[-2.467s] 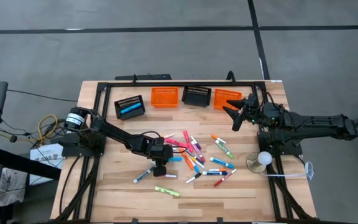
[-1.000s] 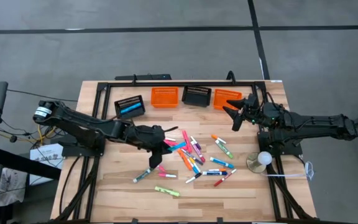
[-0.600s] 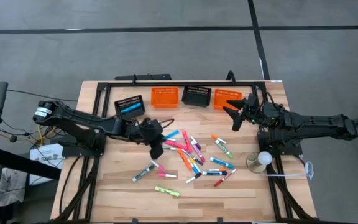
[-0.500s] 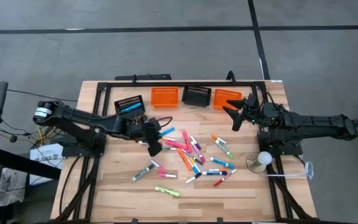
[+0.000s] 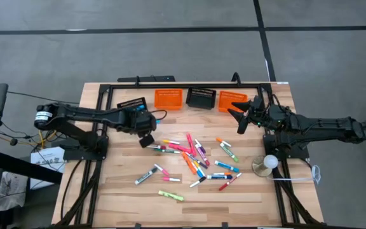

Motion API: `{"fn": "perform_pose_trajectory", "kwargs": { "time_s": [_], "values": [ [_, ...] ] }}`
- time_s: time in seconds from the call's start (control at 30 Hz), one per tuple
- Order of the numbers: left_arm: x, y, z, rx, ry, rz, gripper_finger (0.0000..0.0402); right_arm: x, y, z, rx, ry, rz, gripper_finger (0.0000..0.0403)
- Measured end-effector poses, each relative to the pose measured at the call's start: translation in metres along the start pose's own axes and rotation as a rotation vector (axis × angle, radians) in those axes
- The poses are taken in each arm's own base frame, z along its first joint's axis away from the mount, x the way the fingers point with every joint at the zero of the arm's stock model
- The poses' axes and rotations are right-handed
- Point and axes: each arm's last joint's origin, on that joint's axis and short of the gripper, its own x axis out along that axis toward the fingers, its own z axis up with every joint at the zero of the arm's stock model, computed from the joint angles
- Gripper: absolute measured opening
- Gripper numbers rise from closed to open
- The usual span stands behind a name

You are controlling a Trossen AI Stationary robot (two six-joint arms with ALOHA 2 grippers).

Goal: Pick & Place Markers
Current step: Put the large light blue highlighter pen into the left black bin

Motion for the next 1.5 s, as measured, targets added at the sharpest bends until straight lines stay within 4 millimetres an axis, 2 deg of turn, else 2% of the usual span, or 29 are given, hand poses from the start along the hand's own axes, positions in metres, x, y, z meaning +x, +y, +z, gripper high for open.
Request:
{"fn": "perform_pose_trajectory", "kwargs": {
  "time_s": [0.17, 0.47, 0.63, 0.9, 1.1, 1.4, 1.5],
  "values": [
    [-0.001, 0.026, -0.002, 0.021, 0.038, 0.043, 0.0076, 0.0, 0.0, 0.0, 0.0, 0.0, 0.0, 0.0184],
    [-0.024, 0.09, -0.013, -0.05, -0.02, 0.103, 0.0076, 0.0, 0.0, 0.0, 0.0, 0.0, 0.0, 0.0184],
    [-0.027, 0.111, -0.018, -0.066, -0.024, 0.089, 0.0076, 0.0, 0.0, 0.0, 0.0, 0.0, 0.0, 0.0184],
    [-0.012, 0.12, -0.016, -0.08, 0.045, 0.096, 0.0076, 0.0, 0.0, 0.0, 0.0, 0.0, 0.0, 0.0184],
    [0.006, 0.126, -0.013, -0.177, 0.083, 0.108, 0.0076, 0.0, 0.0, 0.0, 0.0, 0.0, 0.0, 0.0184],
    [0.041, 0.12, -0.042, -0.281, 0.17, 0.08, 0.0076, 0.0, 0.0, 0.0, 0.0, 0.0, 0.0, 0.0184],
    [0.051, 0.117, -0.047, -0.307, 0.15, 0.058, 0.0076, 0.0, 0.0, 0.0, 0.0, 0.0, 0.0, 0.0184]
  ]
}}
